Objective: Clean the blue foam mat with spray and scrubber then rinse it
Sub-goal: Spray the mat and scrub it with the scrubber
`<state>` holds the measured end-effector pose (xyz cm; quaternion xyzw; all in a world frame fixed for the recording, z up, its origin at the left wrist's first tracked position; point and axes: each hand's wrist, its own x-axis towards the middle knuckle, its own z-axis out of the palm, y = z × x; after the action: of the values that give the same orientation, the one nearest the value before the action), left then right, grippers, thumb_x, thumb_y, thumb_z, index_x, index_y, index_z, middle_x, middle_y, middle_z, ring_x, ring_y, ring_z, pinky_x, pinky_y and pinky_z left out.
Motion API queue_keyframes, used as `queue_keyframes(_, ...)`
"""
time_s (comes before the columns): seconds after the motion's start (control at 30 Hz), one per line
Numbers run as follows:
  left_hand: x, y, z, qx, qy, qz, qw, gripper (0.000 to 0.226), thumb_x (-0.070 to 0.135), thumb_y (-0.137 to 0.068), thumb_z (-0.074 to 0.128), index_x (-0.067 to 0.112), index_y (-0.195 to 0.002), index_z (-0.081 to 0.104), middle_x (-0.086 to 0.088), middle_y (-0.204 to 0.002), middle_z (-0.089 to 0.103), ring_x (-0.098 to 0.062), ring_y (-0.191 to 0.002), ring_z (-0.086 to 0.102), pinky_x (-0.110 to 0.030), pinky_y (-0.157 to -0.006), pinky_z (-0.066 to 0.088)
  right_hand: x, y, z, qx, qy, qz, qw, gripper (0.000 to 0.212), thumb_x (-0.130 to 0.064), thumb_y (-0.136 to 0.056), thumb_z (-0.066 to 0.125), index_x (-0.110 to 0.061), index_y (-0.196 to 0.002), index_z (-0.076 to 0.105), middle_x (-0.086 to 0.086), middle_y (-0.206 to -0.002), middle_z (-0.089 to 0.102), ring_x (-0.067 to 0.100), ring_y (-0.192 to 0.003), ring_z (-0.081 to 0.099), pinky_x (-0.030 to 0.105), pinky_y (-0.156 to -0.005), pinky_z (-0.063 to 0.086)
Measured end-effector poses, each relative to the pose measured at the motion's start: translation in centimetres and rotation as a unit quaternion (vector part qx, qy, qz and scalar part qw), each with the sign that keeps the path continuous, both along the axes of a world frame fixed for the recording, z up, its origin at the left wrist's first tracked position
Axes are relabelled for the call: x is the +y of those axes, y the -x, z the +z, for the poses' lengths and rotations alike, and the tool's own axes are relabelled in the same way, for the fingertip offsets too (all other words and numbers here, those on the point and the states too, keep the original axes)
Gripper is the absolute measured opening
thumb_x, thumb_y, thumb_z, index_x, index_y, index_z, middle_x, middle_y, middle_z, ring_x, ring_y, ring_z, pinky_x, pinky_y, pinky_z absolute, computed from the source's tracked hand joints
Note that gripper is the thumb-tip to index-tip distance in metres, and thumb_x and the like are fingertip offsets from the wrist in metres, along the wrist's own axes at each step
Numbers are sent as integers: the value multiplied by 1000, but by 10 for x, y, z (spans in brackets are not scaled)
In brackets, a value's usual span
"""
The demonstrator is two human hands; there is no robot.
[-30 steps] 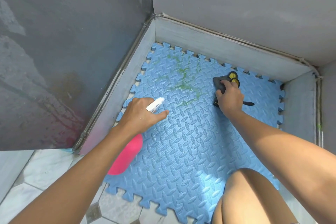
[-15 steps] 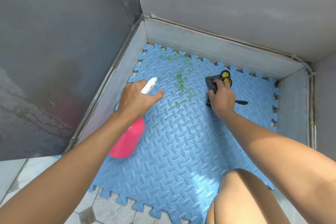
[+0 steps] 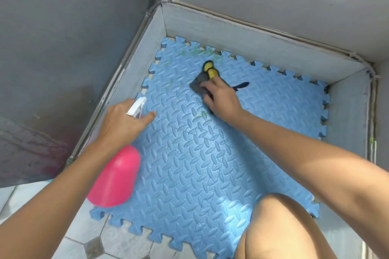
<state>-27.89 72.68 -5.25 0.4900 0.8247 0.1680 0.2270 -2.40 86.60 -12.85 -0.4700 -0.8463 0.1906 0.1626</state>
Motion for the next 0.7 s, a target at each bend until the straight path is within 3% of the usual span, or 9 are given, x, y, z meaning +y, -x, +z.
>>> queue_keyframes(0.1,0,6,2,-12,-21,10,1000,39,46,-82,80,12,-76,61,6,-64,58,-27,-69,59,-36,-65,46,-77,2,-1,-8,-3,306,952,33,-21,-91,64,-15,-124,65,4,-113,60,23,-98,60,32,-63,54)
queue_keyframes(0.2,3,3,-1,-24,-17,13,999,45,43,-82,81,17,-65,49,6,-58,51,-14,-57,51,-29,-54,35,-57,-15,0,-64,-44,427,901,38,-23,-95,64,-19,-133,61,3,-121,59,20,-105,59,25,-56,47)
queue_keyframes(0.27,6,1,0,-25,-18,15,999,47,43,-83,80,19,-63,45,6,-57,49,-11,-56,48,-27,-52,32,-5,-22,-4,-82,-102,335,933,39,-23,-96,60,-23,-135,59,3,-126,58,20,-105,60,27,-62,52)
queue_keyframes(0.33,5,3,0,-28,-11,17,999,46,44,-83,80,16,-65,48,2,-59,51,-15,-58,50,-28,-52,33,47,-34,-3,-69,-90,84,990,41,-20,-95,55,-25,-135,58,8,-129,56,29,-108,60,38,-77,52)
queue_keyframes(0.4,2,7,1,-28,-10,19,999,45,47,-83,79,10,-72,56,-3,-65,57,-24,-65,56,-33,-56,40,74,-44,-2,-25,-14,-173,985,41,-19,-94,52,-19,-134,60,12,-128,55,35,-109,58,40,-85,49)
queue_keyframes(0.47,1,9,1,-28,-19,15,999,43,46,-84,79,7,-77,62,-5,-67,60,-30,-70,59,-38,-64,47,63,-33,-4,-17,-16,-204,979,39,-18,-93,54,-14,-131,63,12,-121,56,33,-103,59,44,-83,53)
queue_keyframes(0.57,0,8,4,-38,-20,16,999,43,44,-84,80,8,-75,60,-2,-64,57,-30,-68,56,-38,-66,47,-5,-13,-4,-2,-45,70,997,36,-18,-93,61,-12,-128,65,9,-111,59,27,-96,59,43,-74,55)
queue_keyframes(0.63,1,7,5,-46,-12,19,999,45,45,-83,80,9,-71,56,-2,-63,55,-29,-65,55,-38,-64,45,-58,-15,-2,-26,-28,290,956,37,-20,-94,62,-15,-130,63,7,-114,58,23,-98,59,36,-71,56)
queue_keyframes(0.7,0,6,8,-51,-11,18,998,46,45,-83,80,10,-69,53,-2,-63,54,-26,-62,53,-36,-59,42,-77,-21,-2,-56,-26,433,899,40,-20,-93,65,-18,-133,60,6,-120,57,21,-105,57,32,-66,55)
